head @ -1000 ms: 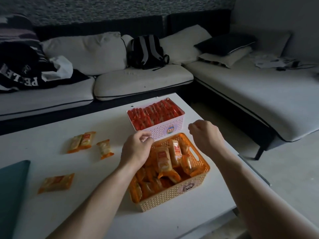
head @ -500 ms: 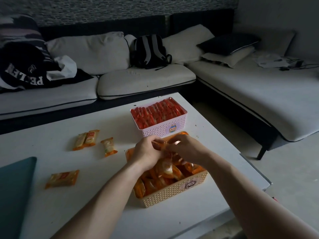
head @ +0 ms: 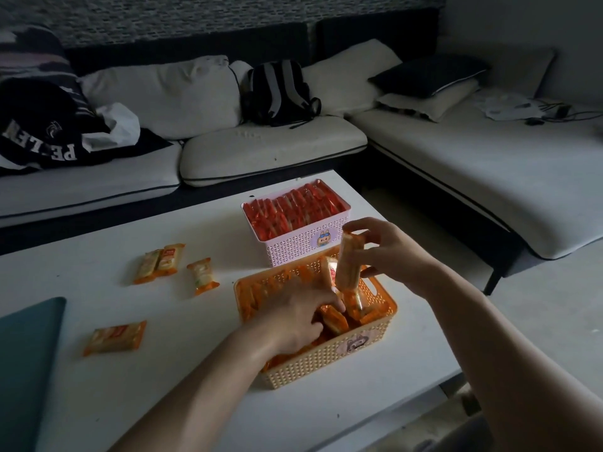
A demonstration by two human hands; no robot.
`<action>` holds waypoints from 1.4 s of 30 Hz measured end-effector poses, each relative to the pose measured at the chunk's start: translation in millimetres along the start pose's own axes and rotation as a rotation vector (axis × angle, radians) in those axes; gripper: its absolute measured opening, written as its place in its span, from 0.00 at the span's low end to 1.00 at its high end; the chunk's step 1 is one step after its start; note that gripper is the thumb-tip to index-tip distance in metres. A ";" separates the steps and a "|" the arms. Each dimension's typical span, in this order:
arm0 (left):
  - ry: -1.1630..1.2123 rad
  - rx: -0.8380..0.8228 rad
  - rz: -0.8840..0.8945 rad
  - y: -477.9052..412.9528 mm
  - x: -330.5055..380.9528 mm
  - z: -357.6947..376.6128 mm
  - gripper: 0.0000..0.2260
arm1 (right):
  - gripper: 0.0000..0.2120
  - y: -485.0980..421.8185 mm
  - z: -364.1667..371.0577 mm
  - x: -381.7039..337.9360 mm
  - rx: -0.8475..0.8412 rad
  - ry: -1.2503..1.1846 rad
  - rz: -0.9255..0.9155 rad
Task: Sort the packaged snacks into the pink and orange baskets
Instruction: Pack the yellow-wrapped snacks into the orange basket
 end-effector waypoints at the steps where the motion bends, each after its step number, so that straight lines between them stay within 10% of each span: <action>1: -0.077 -0.028 0.026 -1.0 4.1 5.2 0.15 | 0.21 1.3 -0.8 0.7 -0.009 0.019 -0.008; 19: -0.010 0.057 0.053 3.5 -1.8 -12.0 0.10 | 0.25 18.1 55.9 6.0 -0.221 1.036 -0.252; 26: 0.275 0.317 0.009 -6.6 -11.4 -28.0 0.12 | 0.17 14.5 50.4 15.3 -0.331 0.925 -0.131; 34: 0.184 0.277 -0.105 -48.2 -19.8 -12.0 0.24 | 0.15 -11.9 9.4 22.6 0.118 0.556 0.014; 42: 0.361 0.398 -0.026 -54.1 -20.3 -25.3 0.07 | 0.25 -14.7 34.9 13.4 -0.047 0.683 -0.134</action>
Point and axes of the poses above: each hand's wrist, its own y-axis away from the middle knuckle, its own z-axis out of the palm, x = y × z, the point moved 6 cm from there along -y, towards the middle knuckle, and after that the axes turned 9 degrees about y, right-handed, at the moved point
